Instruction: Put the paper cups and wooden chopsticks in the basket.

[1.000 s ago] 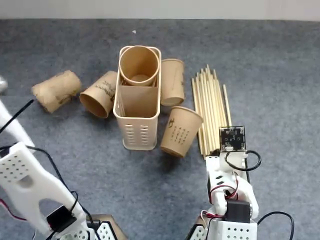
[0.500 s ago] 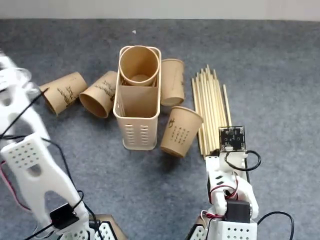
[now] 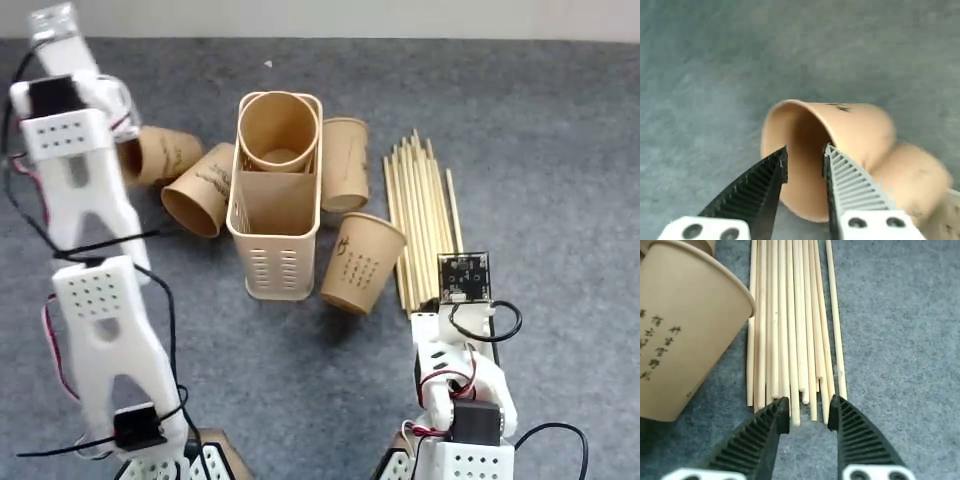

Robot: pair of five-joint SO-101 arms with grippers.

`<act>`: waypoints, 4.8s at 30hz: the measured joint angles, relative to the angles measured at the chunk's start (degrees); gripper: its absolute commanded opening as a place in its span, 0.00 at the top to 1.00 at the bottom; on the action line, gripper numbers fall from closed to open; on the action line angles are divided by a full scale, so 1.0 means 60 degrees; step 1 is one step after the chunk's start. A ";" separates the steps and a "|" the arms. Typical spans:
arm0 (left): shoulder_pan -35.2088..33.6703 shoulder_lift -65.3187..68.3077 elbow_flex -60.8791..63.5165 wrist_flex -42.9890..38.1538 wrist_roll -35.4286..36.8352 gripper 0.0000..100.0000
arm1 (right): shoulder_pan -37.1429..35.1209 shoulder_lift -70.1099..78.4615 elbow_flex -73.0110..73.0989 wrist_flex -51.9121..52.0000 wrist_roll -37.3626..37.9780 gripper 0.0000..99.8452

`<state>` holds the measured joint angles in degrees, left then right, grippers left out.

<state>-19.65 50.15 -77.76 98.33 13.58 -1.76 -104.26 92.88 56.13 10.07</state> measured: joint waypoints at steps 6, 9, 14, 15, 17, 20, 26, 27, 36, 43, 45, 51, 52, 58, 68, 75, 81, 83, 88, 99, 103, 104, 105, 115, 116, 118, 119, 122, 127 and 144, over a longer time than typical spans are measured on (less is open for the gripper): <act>0.1216 0.0000 -0.0366 -0.0205 -0.0015 0.85 | 0.0000 0.0000 0.0000 0.0000 0.0015 0.86; 0.1758 0.0000 -0.0381 -0.0645 -0.0527 0.85 | 0.0000 0.0000 0.0000 0.0000 0.0059 0.86; 0.1890 -0.0015 -0.0908 -0.0821 -0.1026 0.80 | 0.0000 0.0000 0.0000 0.0000 0.0059 0.86; 0.1802 -0.0088 -0.1084 -0.0821 -0.1055 0.78 | 0.0000 0.0000 0.0000 0.0000 0.0059 0.86; 0.1582 -0.0352 -0.1304 -0.0821 -0.1084 0.78 | 0.0000 0.0000 0.0000 0.0000 0.0059 0.86; 0.1245 -0.0864 -0.1231 -0.0821 -0.1084 0.78 | 0.0000 0.0000 0.0000 0.0000 0.0059 0.86; 0.0982 -0.1201 0.0278 -0.0923 -0.1084 0.78 | 0.0000 0.0000 0.0000 0.0000 0.0059 0.86; 0.0923 -0.1201 0.0542 -0.0982 -0.1055 0.78 | 0.0000 0.0000 0.0000 0.0000 0.0059 0.86; 0.0791 -0.1201 0.3165 -0.2212 -0.1011 0.81 | 0.0000 0.0000 0.0000 0.0000 0.0059 0.86; 0.0791 -0.1201 0.5553 -0.3546 -0.0982 1.00 | 0.0000 0.0000 0.0000 0.0000 0.0059 0.86; 0.0791 -0.1201 0.5626 -0.3648 -0.0982 1.00 | 0.0000 0.0000 0.0000 0.0000 0.0059 0.86; 0.0659 -0.1729 0.4352 -0.3062 -0.1084 1.00 | 0.0000 0.0000 0.0147 -0.0015 0.0059 0.86; 0.0645 -0.1949 0.3868 -0.2755 -0.1114 1.00 | 0.0000 0.0000 0.0190 -0.0073 0.0059 0.86; 0.1187 -0.3634 0.0293 0.0015 -0.1114 1.00 | 0.0000 -0.0029 0.0190 -0.0322 0.0059 0.86; 0.4396 -0.6623 0.2110 0.0190 -0.0484 1.00 | 0.0000 -0.0029 0.0205 -0.0322 0.0059 0.86; 0.4352 -0.6623 0.4396 -0.0410 -0.0044 0.92 | 0.0000 -0.0029 0.0205 -0.0322 0.0059 0.86; 0.4322 -0.6623 0.5026 -0.0425 0.0234 0.78 | 0.0000 -0.0029 0.0205 -0.0322 0.0059 0.86; 0.4308 -0.6637 0.5026 -0.0425 0.0234 0.78 | 0.0000 -0.0029 0.0205 -0.0322 0.0059 0.86; 0.4132 -0.6857 0.4132 -0.0337 -0.0161 0.78 | 0.0000 -0.0029 0.0205 -0.0322 0.0059 0.86; -0.0088 -0.6623 0.4454 0.0322 -0.0952 0.78 | 0.0000 -0.0029 0.0205 -0.0322 0.0059 0.86; -0.0469 -0.5421 0.6637 0.0322 -0.2286 0.78 | 0.0000 -0.0029 0.0205 -0.0322 0.0059 0.86; -0.0425 -0.5231 0.7092 0.0322 -0.2564 0.78 | 0.0000 -0.0029 0.0205 -0.0322 0.0059 0.86; -0.0410 -0.5099 0.7502 0.0322 -0.2799 0.78 | 0.0000 -0.0029 0.0205 -0.0322 0.0059 0.86; -0.0396 -0.4850 0.8821 -0.0366 -0.3326 0.78 | 0.0000 -0.0029 0.0205 -0.0322 0.0059 0.86; -0.0366 -0.4850 0.9026 -0.0498 -0.3326 0.78 | 0.0000 -0.0029 0.0205 -0.0322 0.0059 0.86; -0.0176 -0.4850 0.9553 -0.0835 -0.3326 0.78 | 0.0000 -0.0029 0.0205 -0.0322 0.0059 0.86; -0.0029 -0.4850 0.9846 -0.0996 -0.3326 0.78 | 0.0000 -0.0029 0.0205 -0.0322 0.0059 0.86; 0.0484 -0.4850 1.0652 -0.1597 -0.3326 0.78 | 0.0000 -0.0029 0.0205 -0.0322 0.0059 0.86; 0.1114 -0.4835 1.0901 -0.2799 -0.3150 0.78 | 0.0000 -0.0029 0.0205 -0.0322 0.0059 0.86; 0.2315 -0.4220 0.8073 -0.5421 -0.2535 0.78 | 0.0000 -0.0029 0.0205 -0.0322 0.0059 0.86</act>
<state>-5.76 24.84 -29.32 65.80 -1.63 -1.76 -104.44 94.11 54.20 10.42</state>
